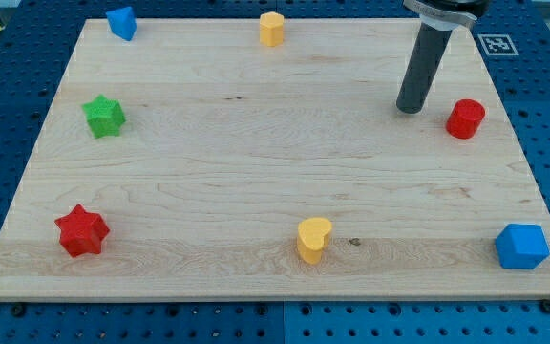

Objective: Move your hand to the bottom right side of the red circle

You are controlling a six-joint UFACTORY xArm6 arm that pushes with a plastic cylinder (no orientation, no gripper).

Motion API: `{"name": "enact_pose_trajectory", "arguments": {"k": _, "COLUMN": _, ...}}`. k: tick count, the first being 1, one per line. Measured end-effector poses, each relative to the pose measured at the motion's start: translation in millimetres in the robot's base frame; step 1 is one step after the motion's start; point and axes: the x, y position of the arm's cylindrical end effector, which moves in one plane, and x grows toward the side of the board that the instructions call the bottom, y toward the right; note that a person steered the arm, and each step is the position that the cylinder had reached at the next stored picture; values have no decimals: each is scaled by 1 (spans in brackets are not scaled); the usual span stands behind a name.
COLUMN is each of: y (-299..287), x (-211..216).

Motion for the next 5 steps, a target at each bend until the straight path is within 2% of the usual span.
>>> {"name": "enact_pose_trajectory", "arguments": {"k": 3, "y": 6, "x": 44}}
{"name": "enact_pose_trajectory", "arguments": {"k": 5, "y": 55, "x": 60}}
